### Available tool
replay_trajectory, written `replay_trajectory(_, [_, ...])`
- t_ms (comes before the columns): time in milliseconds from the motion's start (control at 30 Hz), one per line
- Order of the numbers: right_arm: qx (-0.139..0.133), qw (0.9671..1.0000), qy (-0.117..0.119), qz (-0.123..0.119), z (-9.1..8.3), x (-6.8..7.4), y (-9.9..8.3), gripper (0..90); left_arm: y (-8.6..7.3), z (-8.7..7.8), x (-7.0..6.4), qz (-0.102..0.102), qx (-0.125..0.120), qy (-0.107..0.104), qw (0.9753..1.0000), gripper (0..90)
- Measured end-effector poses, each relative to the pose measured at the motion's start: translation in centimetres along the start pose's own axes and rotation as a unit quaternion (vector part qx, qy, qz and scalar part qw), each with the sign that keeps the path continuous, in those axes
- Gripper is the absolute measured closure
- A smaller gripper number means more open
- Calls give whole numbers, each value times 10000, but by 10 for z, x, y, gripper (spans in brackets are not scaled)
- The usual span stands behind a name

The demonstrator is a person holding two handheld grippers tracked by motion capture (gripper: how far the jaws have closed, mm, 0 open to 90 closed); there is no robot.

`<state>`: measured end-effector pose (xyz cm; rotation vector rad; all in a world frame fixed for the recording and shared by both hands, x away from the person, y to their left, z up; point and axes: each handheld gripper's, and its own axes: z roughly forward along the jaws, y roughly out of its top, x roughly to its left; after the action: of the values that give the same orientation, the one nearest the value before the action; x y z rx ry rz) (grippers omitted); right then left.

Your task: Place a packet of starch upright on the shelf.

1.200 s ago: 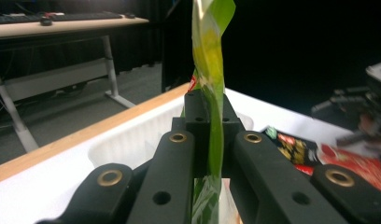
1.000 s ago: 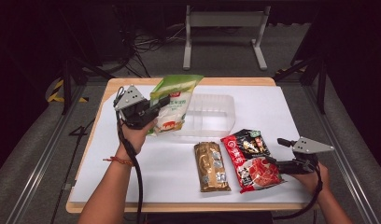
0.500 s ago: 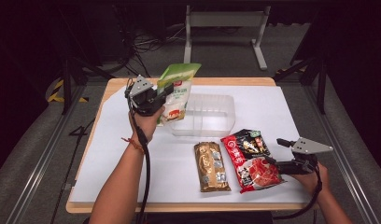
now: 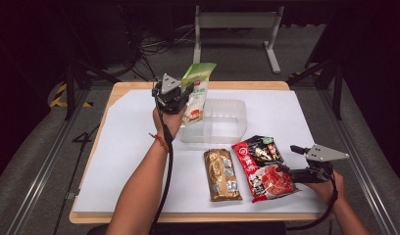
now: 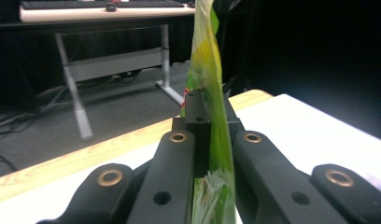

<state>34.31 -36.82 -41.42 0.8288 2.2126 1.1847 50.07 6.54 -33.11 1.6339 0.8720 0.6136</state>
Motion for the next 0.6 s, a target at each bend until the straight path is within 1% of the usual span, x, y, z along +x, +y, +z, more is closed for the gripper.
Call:
replay_trajectory(33, [2, 10000, 5, -6, 0, 0, 0, 185, -1, 3, 1, -62, 10, 22, 10000, 888])
replay_trajectory(67, [2, 10000, 5, -6, 0, 0, 0, 185, -1, 3, 1, -62, 10, 22, 10000, 888])
replay_trajectory(100, [-7, 10000, 6, -10, 0, 0, 0, 185, -1, 6, 1, -85, -1, 107, 9999, 888])
replay_trajectory(133, [2, 10000, 4, -17, 0, 0, 0, 185, -2, 9, 1, -38, 12, 195, 9998, 888])
replay_trajectory(200, [8, 10000, 15, 13, 0, 0, -1, 186, -4, 14, 3, -183, -28, 275, 9995, 889])
replay_trajectory(267, [22, 10000, 11, -18, 1, 0, 0, 186, -6, 17, 3, -142, -69, 379, 9992, 889])
replay_trajectory(333, [43, 10000, 10, -40, 1, 1, 0, 186, -7, 19, 3, -158, -76, 405, 9990, 889])
replay_trajectory(367, [48, 10000, 4, -64, 1, 1, 0, 186, -9, 21, 3, -235, -90, 366, 9990, 889])
replay_trajectory(400, [52, 10000, 8, -60, 2, 1, -1, 185, -10, 22, 2, -242, -68, 366, 9990, 889])
replay_trajectory(433, [52, 10000, 8, -60, 2, 1, -1, 185, -12, 24, 1, -184, -53, 377, 9991, 889])
replay_trajectory(500, [55, 10000, 16, -74, 2, 1, -1, 186, -16, 26, -1, -161, 6, 308, 9994, 888])
replay_trajectory(533, [71, 9999, 12, -77, 2, 1, -1, 185, -19, 27, -1, -120, 43, 313, 9994, 888])
replay_trajectory(567, [71, 9999, 12, -77, 2, 1, -1, 185, -20, 27, -1, -123, 33, 296, 9995, 888])
replay_trajectory(600, [69, 9999, 14, -79, 2, 1, -1, 185, -23, 27, 0, -173, 71, 258, 9995, 887])
